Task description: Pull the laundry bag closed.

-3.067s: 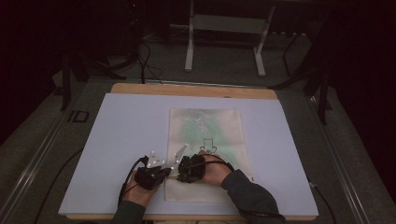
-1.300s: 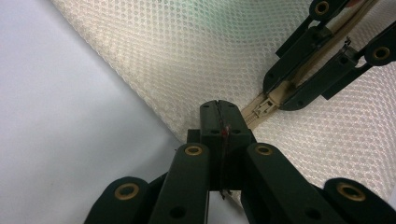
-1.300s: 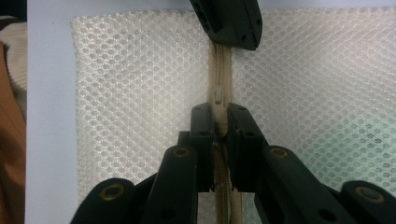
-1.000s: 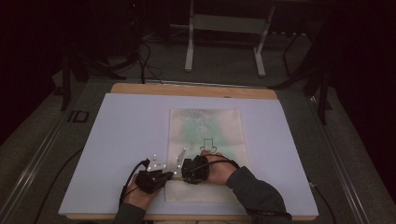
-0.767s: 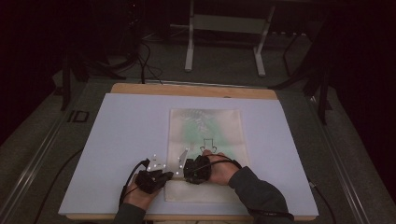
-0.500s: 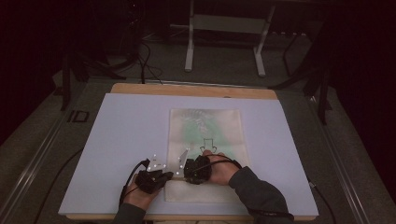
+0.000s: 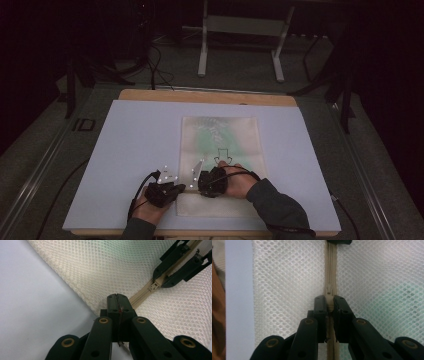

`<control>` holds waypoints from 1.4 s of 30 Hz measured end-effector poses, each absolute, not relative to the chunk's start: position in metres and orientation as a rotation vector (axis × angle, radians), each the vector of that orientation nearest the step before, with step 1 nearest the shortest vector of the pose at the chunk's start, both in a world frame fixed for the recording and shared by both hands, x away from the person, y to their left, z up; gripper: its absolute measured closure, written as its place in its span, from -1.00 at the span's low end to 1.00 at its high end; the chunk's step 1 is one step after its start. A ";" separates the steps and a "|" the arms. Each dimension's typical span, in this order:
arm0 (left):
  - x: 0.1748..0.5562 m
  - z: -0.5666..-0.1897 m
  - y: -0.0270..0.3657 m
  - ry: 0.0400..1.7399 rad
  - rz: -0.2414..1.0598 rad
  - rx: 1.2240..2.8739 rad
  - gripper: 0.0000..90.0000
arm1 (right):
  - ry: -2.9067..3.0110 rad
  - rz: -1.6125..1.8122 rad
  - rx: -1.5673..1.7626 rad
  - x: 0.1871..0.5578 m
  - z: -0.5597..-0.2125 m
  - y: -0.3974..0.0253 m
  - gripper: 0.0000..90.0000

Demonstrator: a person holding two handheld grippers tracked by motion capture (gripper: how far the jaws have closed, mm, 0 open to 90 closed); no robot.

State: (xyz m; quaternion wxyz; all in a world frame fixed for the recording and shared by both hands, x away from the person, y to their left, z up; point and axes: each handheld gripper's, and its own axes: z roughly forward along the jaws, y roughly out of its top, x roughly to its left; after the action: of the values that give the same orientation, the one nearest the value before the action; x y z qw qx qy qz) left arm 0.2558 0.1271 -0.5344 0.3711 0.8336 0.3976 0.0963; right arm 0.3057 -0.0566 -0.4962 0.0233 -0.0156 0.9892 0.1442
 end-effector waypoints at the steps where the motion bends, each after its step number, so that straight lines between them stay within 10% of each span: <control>1: 0.256 -0.534 0.127 1.021 0.246 2.137 0.99 | 3.058 0.447 -0.058 0.306 -0.496 -0.058 0.83; 42: 0.255 -0.534 0.127 1.023 0.250 2.139 0.98 | 3.075 0.418 -0.032 0.309 -0.488 -0.086 0.83</control>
State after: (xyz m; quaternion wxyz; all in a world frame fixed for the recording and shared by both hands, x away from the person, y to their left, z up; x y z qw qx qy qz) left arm 0.2554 0.1266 -0.5342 0.3695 0.8336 0.3987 0.0976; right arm 0.3092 -0.0859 -0.4877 0.0191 -0.0104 0.9907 0.1346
